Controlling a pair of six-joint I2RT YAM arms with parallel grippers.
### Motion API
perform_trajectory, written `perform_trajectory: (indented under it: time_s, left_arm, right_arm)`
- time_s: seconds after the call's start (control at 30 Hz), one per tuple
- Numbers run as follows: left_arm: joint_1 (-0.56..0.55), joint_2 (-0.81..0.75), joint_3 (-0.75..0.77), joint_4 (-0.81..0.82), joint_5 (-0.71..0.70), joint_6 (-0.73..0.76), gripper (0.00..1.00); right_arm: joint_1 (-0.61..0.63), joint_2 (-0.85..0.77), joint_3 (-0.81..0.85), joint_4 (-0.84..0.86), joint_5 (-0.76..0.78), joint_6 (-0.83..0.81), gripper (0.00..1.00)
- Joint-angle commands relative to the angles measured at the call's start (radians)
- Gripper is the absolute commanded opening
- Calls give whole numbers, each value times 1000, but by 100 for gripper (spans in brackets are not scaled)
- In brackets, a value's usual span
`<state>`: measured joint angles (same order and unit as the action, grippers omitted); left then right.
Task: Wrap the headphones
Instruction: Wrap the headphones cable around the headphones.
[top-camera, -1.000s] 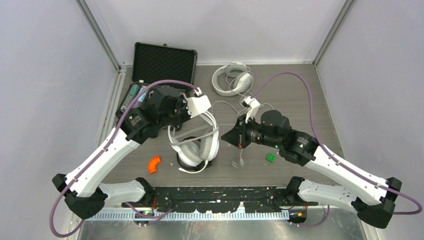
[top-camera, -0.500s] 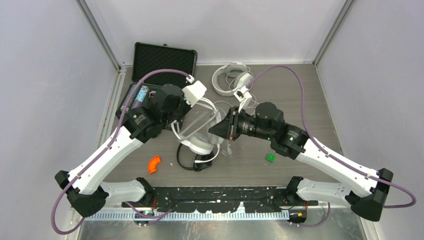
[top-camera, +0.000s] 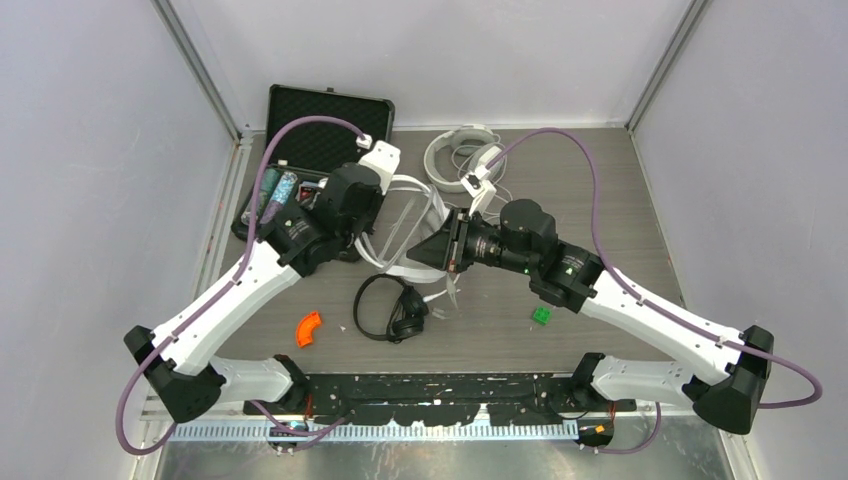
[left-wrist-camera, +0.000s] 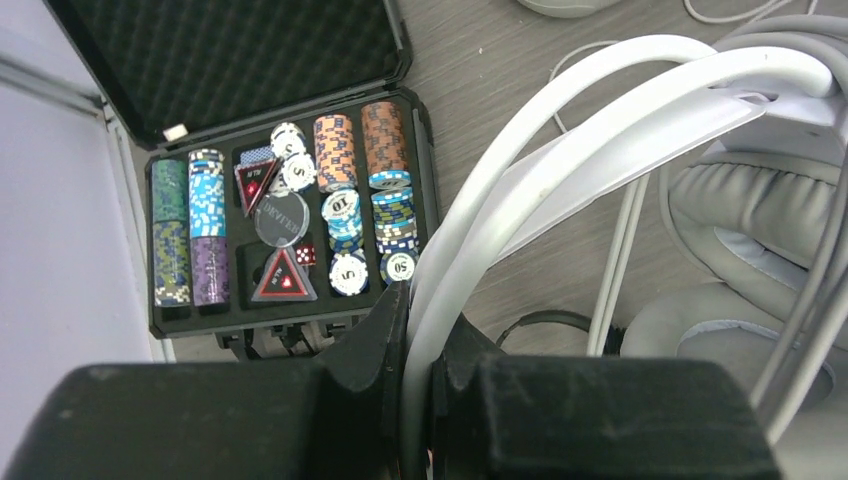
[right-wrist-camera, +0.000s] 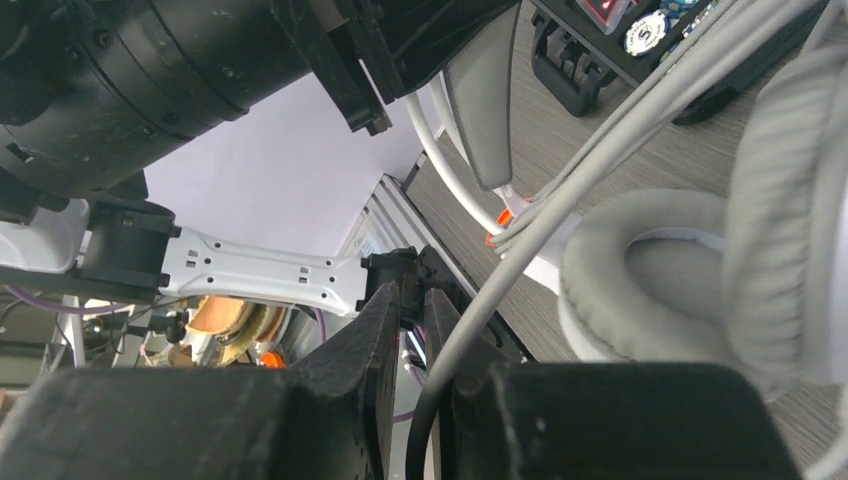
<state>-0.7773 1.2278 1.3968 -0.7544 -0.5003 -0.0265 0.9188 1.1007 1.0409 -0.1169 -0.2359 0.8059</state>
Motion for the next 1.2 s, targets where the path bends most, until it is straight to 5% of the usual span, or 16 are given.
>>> perform_trajectory:
  time_s: [0.0, 0.73, 1.17]
  left_arm:
    - [0, 6, 67, 125, -89, -181, 0]
    - [0, 1, 98, 196, -132, -517, 0]
    - [0, -40, 96, 250, -183, -646, 0]
  right_arm:
    - [-2, 2, 41, 64, 36, 30, 21]
    - [42, 17, 57, -22, 228, -38, 27]
    - [142, 46, 81, -121, 481, -161, 28]
